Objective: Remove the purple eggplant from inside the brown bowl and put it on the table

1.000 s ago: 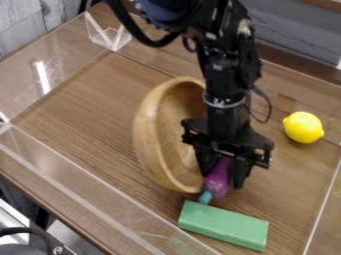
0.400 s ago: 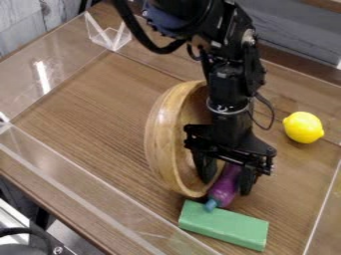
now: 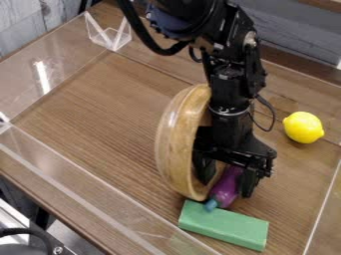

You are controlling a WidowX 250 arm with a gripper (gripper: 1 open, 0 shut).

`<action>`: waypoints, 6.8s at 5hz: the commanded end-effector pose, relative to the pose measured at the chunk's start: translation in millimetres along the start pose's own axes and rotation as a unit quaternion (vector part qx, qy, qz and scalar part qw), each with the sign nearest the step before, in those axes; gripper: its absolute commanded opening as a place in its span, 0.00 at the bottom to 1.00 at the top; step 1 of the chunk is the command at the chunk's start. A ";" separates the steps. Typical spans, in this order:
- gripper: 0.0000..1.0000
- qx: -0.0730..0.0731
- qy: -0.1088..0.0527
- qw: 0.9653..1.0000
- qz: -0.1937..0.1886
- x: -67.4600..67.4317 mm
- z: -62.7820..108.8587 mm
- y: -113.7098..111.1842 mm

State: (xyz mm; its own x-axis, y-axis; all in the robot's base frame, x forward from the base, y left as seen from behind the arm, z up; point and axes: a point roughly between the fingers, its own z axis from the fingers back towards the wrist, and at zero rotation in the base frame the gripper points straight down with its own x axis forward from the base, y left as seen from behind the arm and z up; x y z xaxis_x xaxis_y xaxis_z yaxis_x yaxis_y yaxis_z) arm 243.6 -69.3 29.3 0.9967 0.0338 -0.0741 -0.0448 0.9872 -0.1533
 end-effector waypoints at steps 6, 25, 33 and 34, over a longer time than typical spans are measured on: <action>1.00 0.012 -0.013 0.999 0.036 11.5 8.1 26.2; 0.00 0.010 0.011 0.997 0.074 -3.6 1.6 48.8; 1.00 -0.002 0.014 0.996 0.086 -6.4 3.0 52.9; 1.00 -0.007 0.011 0.996 0.087 -4.6 7.8 49.2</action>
State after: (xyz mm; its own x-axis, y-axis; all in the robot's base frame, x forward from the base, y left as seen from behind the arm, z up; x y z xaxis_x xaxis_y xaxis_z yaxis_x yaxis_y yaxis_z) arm 236.6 -22.2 26.1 0.9721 0.1933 -0.1333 -0.2123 0.9660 -0.1475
